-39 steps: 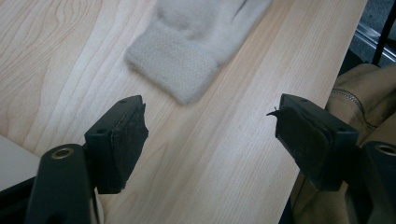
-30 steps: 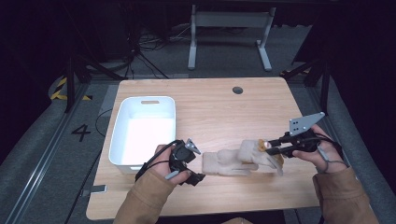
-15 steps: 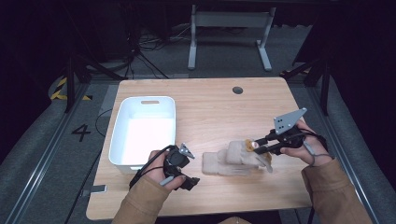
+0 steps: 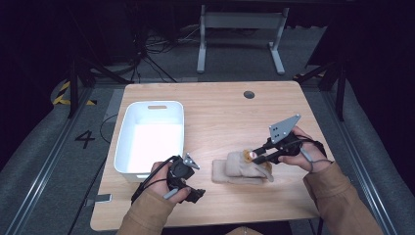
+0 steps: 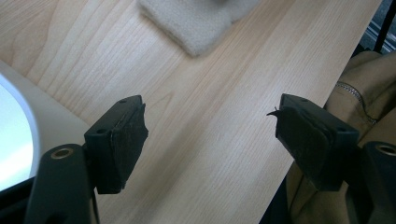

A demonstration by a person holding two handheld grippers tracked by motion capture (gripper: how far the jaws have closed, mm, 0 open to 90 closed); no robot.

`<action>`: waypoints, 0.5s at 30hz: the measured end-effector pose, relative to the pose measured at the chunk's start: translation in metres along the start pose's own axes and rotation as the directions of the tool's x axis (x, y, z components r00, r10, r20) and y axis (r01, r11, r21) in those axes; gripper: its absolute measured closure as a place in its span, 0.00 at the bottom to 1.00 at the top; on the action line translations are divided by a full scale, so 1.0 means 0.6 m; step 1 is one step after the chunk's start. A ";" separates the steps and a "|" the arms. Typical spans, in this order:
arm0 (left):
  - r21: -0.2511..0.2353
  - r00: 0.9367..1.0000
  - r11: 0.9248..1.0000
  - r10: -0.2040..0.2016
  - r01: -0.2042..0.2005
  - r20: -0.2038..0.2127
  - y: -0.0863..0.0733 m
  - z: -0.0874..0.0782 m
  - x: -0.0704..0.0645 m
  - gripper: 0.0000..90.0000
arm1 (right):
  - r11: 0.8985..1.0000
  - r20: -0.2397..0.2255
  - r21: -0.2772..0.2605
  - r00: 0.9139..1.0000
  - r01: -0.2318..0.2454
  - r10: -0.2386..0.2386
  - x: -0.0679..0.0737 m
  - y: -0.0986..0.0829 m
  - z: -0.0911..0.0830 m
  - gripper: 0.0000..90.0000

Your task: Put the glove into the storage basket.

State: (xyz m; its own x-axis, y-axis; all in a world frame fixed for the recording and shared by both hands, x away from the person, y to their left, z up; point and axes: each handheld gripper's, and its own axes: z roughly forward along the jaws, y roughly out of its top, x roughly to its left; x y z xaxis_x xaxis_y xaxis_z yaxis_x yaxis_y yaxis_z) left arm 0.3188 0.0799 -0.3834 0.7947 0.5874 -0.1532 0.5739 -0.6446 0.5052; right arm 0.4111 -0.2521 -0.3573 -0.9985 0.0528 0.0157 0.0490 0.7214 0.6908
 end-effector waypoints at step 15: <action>0.012 1.000 1.000 0.002 -0.002 0.008 0.002 0.008 0.001 0.28 | 1.000 -0.023 0.019 1.000 0.022 -0.021 0.004 0.016 0.058 0.79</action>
State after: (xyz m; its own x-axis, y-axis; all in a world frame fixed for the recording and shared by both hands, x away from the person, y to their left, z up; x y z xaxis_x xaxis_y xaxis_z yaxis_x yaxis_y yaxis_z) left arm 0.3206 0.0771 -0.3869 0.7974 0.5822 -0.1588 0.5744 -0.6517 0.4953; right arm 0.4101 -0.2207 -0.3757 -0.9996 0.0213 0.0177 0.0276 0.7355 0.6770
